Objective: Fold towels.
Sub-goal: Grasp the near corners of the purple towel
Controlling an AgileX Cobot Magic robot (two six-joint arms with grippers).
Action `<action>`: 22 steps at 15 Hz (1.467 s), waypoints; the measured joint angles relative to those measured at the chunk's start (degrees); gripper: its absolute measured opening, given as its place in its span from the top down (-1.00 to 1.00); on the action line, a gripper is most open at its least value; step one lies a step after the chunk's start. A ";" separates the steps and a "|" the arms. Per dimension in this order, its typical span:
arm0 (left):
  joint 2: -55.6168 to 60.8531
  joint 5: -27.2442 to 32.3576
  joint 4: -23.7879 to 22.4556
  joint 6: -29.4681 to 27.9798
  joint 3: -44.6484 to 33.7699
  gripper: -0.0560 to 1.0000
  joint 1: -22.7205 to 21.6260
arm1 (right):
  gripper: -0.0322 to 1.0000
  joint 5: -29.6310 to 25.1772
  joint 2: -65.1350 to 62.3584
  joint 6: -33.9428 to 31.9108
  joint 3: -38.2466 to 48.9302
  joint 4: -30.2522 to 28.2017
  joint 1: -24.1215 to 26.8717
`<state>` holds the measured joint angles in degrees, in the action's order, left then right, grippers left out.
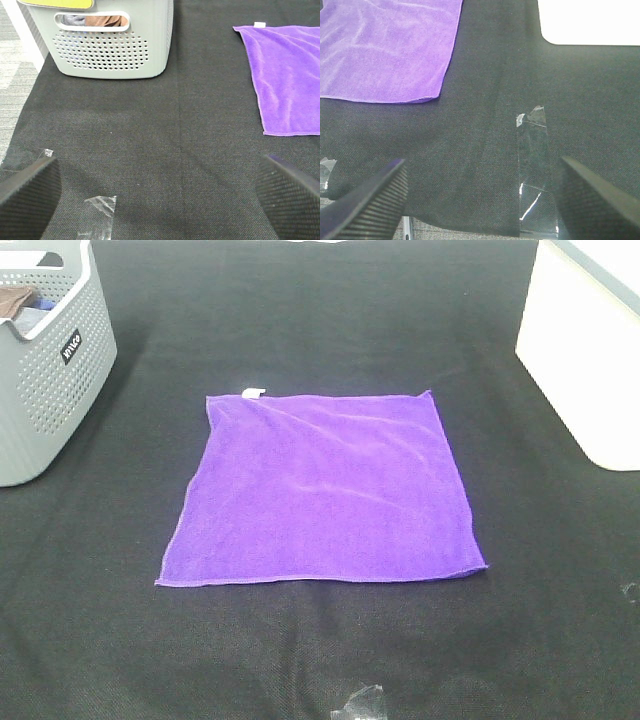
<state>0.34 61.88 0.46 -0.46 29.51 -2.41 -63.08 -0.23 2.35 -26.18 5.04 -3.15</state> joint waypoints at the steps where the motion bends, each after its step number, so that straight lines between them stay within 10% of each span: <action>1: 0.00 0.00 0.00 0.00 0.00 -0.98 0.00 | -0.59 0.00 0.00 0.00 0.00 0.00 0.00; 22: 0.00 0.00 0.00 0.00 0.00 -0.98 0.00 | -0.59 0.06 0.00 0.00 0.00 0.34 -0.23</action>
<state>0.34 61.88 0.46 -0.46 29.51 -2.41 -63.03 -0.23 2.35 -26.18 5.39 -3.38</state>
